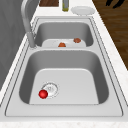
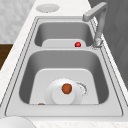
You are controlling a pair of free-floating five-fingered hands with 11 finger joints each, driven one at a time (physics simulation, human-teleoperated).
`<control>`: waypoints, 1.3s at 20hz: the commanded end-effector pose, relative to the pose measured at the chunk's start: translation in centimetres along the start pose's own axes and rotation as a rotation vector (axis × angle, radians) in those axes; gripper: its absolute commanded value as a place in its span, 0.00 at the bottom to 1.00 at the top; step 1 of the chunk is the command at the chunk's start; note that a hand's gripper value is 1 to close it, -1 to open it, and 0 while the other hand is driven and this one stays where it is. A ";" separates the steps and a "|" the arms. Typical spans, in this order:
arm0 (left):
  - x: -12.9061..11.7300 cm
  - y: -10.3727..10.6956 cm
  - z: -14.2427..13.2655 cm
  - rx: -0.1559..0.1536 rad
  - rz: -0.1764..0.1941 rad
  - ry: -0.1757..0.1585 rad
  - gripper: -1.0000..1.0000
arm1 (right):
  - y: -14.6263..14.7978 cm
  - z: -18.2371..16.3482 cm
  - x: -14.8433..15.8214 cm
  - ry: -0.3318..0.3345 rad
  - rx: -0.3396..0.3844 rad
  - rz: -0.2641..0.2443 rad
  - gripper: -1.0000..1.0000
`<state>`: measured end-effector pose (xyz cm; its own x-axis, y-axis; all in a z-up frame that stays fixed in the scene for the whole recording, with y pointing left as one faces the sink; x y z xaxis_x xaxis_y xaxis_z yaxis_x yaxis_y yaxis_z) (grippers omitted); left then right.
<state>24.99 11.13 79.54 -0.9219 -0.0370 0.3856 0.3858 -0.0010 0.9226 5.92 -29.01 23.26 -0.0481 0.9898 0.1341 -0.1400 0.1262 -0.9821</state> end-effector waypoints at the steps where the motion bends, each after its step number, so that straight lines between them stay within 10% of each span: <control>1: -2.9 -0.6 -0.1 0.075 -0.061 -0.016 1.00 | 0.0 0.0 0.0 0.000 0.000 0.000 0.50; 17: -11.1 -0.9 -2.6 0.067 -0.136 -0.023 1.00 | 0.0 0.0 0.0 0.000 0.000 0.000 0.50; 26: -12.4 -2.5 -3.5 0.207 -0.197 -0.061 1.00 | 0.0 0.0 0.0 0.000 0.000 0.000 0.50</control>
<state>35.86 8.23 72.86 -0.9693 -0.0017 0.2460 0.2446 0.0993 0.9645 5.92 -29.01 23.26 -0.0481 0.9898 0.1341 -0.1400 0.1262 -0.9821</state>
